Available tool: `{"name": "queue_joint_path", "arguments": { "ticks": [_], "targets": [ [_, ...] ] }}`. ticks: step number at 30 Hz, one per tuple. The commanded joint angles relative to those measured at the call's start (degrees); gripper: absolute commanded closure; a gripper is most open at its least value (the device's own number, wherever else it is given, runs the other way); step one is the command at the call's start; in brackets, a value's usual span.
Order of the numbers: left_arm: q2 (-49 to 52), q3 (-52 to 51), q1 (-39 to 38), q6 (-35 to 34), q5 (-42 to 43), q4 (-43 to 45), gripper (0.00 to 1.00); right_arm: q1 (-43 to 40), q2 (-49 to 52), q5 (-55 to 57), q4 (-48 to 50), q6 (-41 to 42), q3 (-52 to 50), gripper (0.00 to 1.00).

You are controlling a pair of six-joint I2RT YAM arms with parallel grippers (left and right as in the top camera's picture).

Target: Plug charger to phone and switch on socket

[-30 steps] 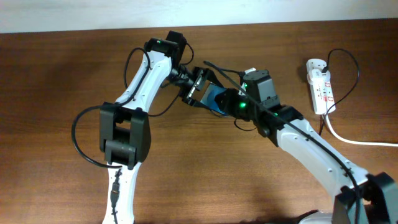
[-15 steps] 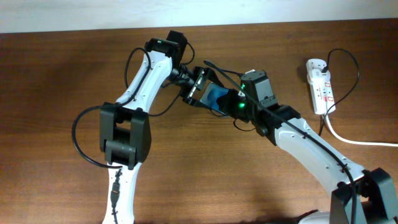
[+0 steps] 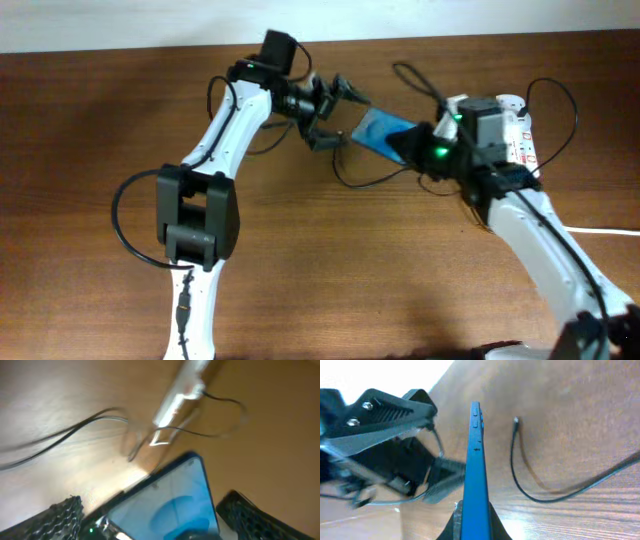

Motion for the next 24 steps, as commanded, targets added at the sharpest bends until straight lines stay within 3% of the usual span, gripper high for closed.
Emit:
{"name": "queue_joint_path", "arguments": {
  "ticks": [1, 3, 4, 7, 15, 17, 20, 24],
  "targets": [
    [-0.35, 0.94, 3.76, 3.39, 17.2, 14.91, 0.07, -4.22, -7.06, -5.18, 0.92, 3.93, 1.03, 0.96],
    [-0.61, 0.94, 4.55, 3.39, 25.44, 29.14, 0.16, -5.16, -10.21, -4.5, 0.98, 6.75, 1.05, 0.96],
    [-1.73, 0.94, 4.81, 3.37, 27.43, 34.8, 0.12, -5.25, -13.66, -2.43, 1.6, 11.15, 1.05, 0.96],
    [-4.44, 0.94, 4.87, 3.39, 26.38, 38.53, 0.0, -4.72, -17.42, 3.41, 4.76, 17.77, 1.03, 0.96],
    [-6.08, 0.94, 4.83, 0.31, 22.77, 36.59, 0.01, 10.62, -13.29, 30.12, 18.53, 27.76, 1.03, 0.96],
    [-6.16, 0.94, 4.83, -0.44, 21.59, 36.57, 0.01, 13.33, -9.79, 33.09, 24.72, 29.83, 1.05, 0.96],
    [-6.16, 0.94, 4.83, -4.15, 19.26, 37.59, 0.01, 14.51, -2.58, 33.9, 29.03, 39.76, 1.05, 0.96],
    [-6.16, 0.94, 4.81, -7.15, 17.18, 38.12, 0.04, 15.28, 3.58, 33.68, 36.35, 43.08, 1.09, 0.96]
  ]
}}
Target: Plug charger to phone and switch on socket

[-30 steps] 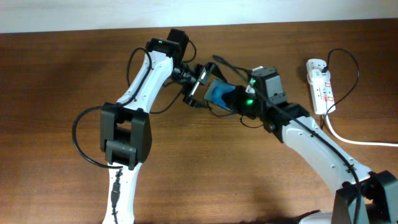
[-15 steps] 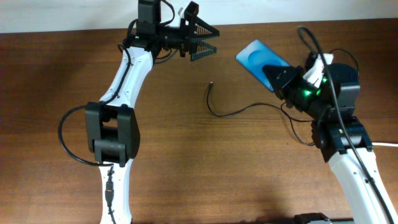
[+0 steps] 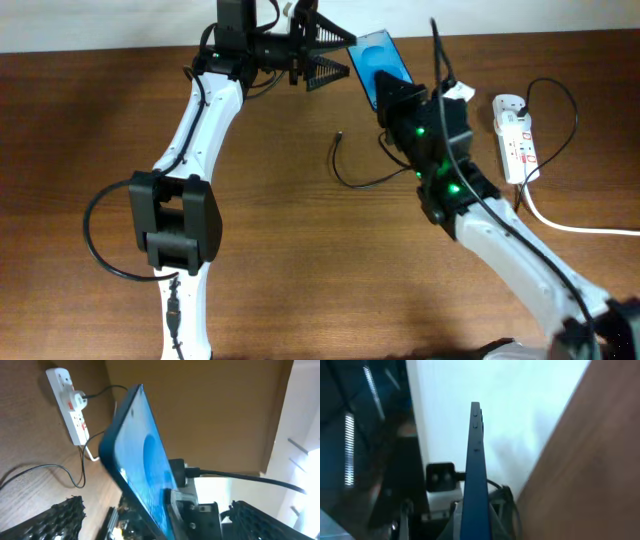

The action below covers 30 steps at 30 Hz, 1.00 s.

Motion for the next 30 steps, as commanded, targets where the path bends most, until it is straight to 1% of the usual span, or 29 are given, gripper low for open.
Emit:
{"name": "queue_joint_path", "arguments": {
  "ticks": [1, 3, 5, 7, 9, 13, 15, 17, 18, 20, 21, 25, 27, 28, 29, 30],
  "targets": [
    [-2.27, 0.52, -0.02, -3.34, -3.37, 0.33, 0.05, 1.53, 3.32, 1.36, 4.59, 5.27, 1.29, 0.96],
    [-2.27, 0.52, -0.13, -4.63, -4.28, 0.33, 0.09, 1.99, 3.85, 1.64, 4.63, 5.29, 1.29, 0.96],
    [-2.27, 0.52, -0.39, -4.63, -5.31, 0.31, 0.11, 2.38, 3.87, 1.81, 4.74, 7.34, 1.66, 0.96],
    [-2.27, 0.52, -1.46, -5.73, -6.84, 0.31, 0.21, 2.67, 4.26, 1.81, 4.63, 8.26, 2.82, 0.96],
    [-2.27, 0.52, -2.64, -7.93, -7.85, 0.81, 0.21, 3.06, 4.96, 1.84, 4.59, 8.5, 3.82, 0.96],
    [-2.27, 0.52, -4.07, -13.25, -7.87, 5.53, 0.24, 3.58, 7.21, 1.79, 4.57, 9.7, 4.5, 0.96],
    [-2.27, 0.52, -4.04, -13.53, -8.48, 5.46, 0.25, 3.87, 7.5, 1.84, 3.21, 9.7, 4.5, 0.96],
    [-2.27, 0.52, -4.04, -13.53, -9.05, 5.46, 0.3, 3.85, 7.5, 1.81, 2.23, 9.7, 4.5, 0.96],
    [-2.27, 0.52, -4.04, -13.62, -9.86, 5.44, 0.36, 3.85, 7.5, 1.79, 2.14, 9.7, 4.5, 0.96],
    [-2.27, 0.52, -4.04, -13.73, -10.99, 5.44, 0.51, 3.85, 7.5, 1.77, 1.68, 9.7, 4.5, 0.96],
    [-2.27, 0.52, -4.02, -13.79, -11.74, 5.44, 0.55, 3.85, 7.5, 1.75, 1.33, 9.68, 4.5, 0.96],
    [-2.27, 0.52, -3.28, -14.78, -13.05, 5.44, 0.58, 3.85, 7.5, 0.66, 0.35, 9.68, 4.5, 0.96],
    [-2.27, 0.52, -3.23, -14.78, -13.03, 5.44, 0.64, 3.85, 7.5, 0.48, 0.35, 9.68, 4.5, 0.96],
    [-2.27, 0.52, -3.26, -14.78, -13.0, 5.44, 0.77, 3.85, 7.5, 0.48, 0.35, 9.68, 4.5, 0.96],
    [-2.27, 0.52, -3.3, -14.78, -13.0, 5.44, 0.83, 3.85, 7.5, 0.31, 0.39, 9.7, 4.5, 0.96],
    [-2.27, 0.52, -3.3, -14.78, -13.03, 5.44, 0.86, 3.85, 7.5, 0.22, 0.63, 9.7, 4.5, 0.96]
  ]
}}
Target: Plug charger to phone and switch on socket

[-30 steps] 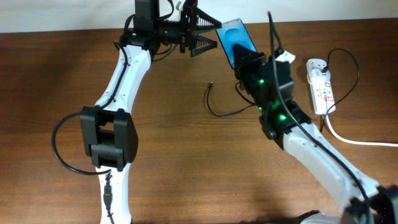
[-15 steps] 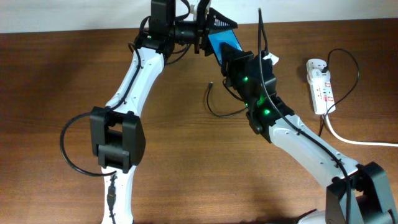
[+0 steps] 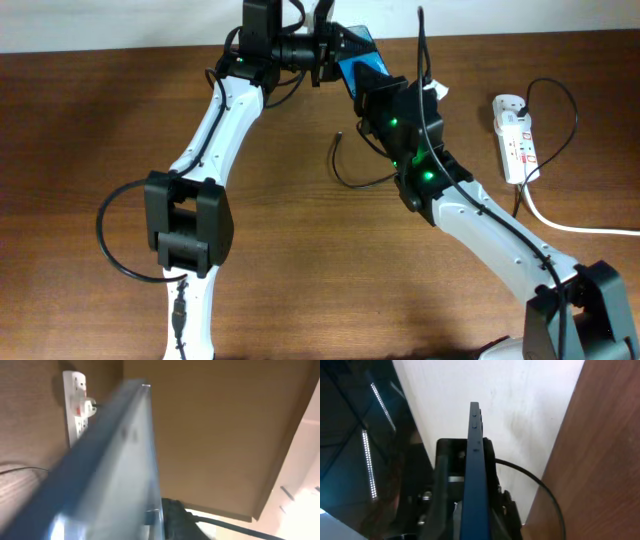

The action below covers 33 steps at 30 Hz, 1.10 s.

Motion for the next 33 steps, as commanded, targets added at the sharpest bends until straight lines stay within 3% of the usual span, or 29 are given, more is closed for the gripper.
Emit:
{"name": "queue_joint_path", "arguments": {
  "ticks": [1, 4, 8, 10, 14, 16, 17, 18, 19, 20, 22, 26, 30, 33],
  "targets": [
    [-2.29, 0.81, 0.94, 1.01, -1.49, 1.4, 0.87, 0.7, 0.37, -1.75, -1.31, -0.61, -0.44, 0.96],
    [-2.29, 0.81, 0.96, 1.01, -1.49, 1.4, 1.0, 0.7, 0.37, -2.71, -0.02, -0.61, -0.44, 0.96],
    [-2.29, 0.81, 0.96, 1.01, -1.66, 1.4, 1.0, 0.7, 0.35, -2.86, 0.39, -0.61, -0.44, 0.94],
    [-2.29, 0.81, 1.01, 1.01, -1.66, 1.4, 1.0, 0.7, 0.35, -2.99, 0.42, -0.61, -0.44, 0.83],
    [-2.29, 0.81, 1.51, 1.05, -1.68, 1.38, 1.0, 0.7, 0.35, -3.1, 1.38, -0.63, -0.44, 0.75],
    [-2.29, 0.81, 2.03, 1.05, -1.68, 1.38, 1.0, 0.63, 0.35, -4.55, 1.64, -0.63, -0.44, 0.59],
    [-2.29, 0.81, 2.4, 1.05, -1.68, 1.36, 1.0, 0.63, 0.35, -4.92, 1.64, -0.66, -0.44, 0.37],
    [-2.29, 0.81, 2.86, 1.05, -1.66, 1.36, 1.0, 0.63, 0.35, -5.2, 1.66, -0.63, -0.44, 0.22],
    [-2.29, 0.81, 3.82, 1.09, -1.27, 1.36, 1.0, 0.63, 0.35, -5.51, 1.66, -0.7, -0.44, 0.09],
    [-2.29, 0.81, 4.46, 2.08, -0.87, 1.33, 1.0, 0.52, 0.33, -6.23, 1.66, -1.49, -0.44, 0.03],
    [-2.29, 0.81, 6.36, 7.61, -0.07, -0.13, 1.0, 0.15, 0.35, -9.77, 1.38, -10.84, -0.44, 0.02],
    [-2.29, 0.81, 11.08, 20.35, 0.33, -13.64, 1.0, -1.01, 0.11, -17.2, -9.44, -26.6, -0.44, 0.02],
    [-2.29, 0.81, 16.09, 37.29, 0.26, -29.7, 1.0, -1.84, -1.14, -20.41, -29.99, -44.68, -0.44, 0.02],
    [-2.29, 0.79, 17.94, 43.52, -0.11, -36.72, 1.0, -3.28, -1.51, -20.17, -41.72, -56.63, -0.44, 0.02]
  ]
}}
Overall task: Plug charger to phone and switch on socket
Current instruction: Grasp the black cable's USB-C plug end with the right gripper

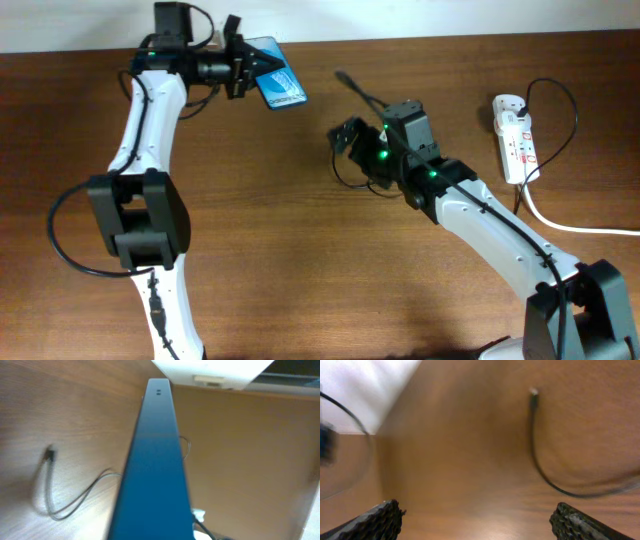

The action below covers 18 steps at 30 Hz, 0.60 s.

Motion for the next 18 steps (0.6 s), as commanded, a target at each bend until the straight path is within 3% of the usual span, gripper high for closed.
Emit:
{"name": "queue_joint_path", "arguments": {
  "ticks": [1, 4, 7, 12, 13, 15, 18],
  "targets": [
    [-2.27, 0.57, 1.97, 12.55, 1.81, -5.18, 1.0, -2.58, -1.51, -0.02, -10.1, -15.61, -0.13, 0.02],
    [-2.27, 0.57, 3.04, 15.67, 1.84, -6.97, 1.0, -4.15, -1.53, -0.68, -14.58, -22.77, -0.09, 0.17],
    [-2.27, 0.52, 4.5, 20.46, 1.86, -14.08, 1.0, -4.42, -1.16, -1.99, -20.35, -23.17, 3.82, 0.3],
    [-2.27, 0.52, 5.9, 22.95, 6.25, -17.75, 1.0, -4.37, 11.41, -1.09, -40.7, -27.87, 32.41, 0.37],
    [-2.27, 0.52, 5.9, 23.67, 6.36, -18.93, 1.0, -4.37, 13.7, -1.11, -41.83, -27.85, 36.0, 0.4],
    [-2.27, 0.52, 5.9, 24.3, 6.36, -20.0, 1.0, -4.42, 20.02, -0.94, -40.89, -25.73, 41.53, 0.61],
    [-2.27, 0.52, 5.88, 24.3, 6.34, -20.0, 1.0, -4.31, 26.4, -2.23, -36.24, -23.47, 41.72, 0.66]
  ]
}}
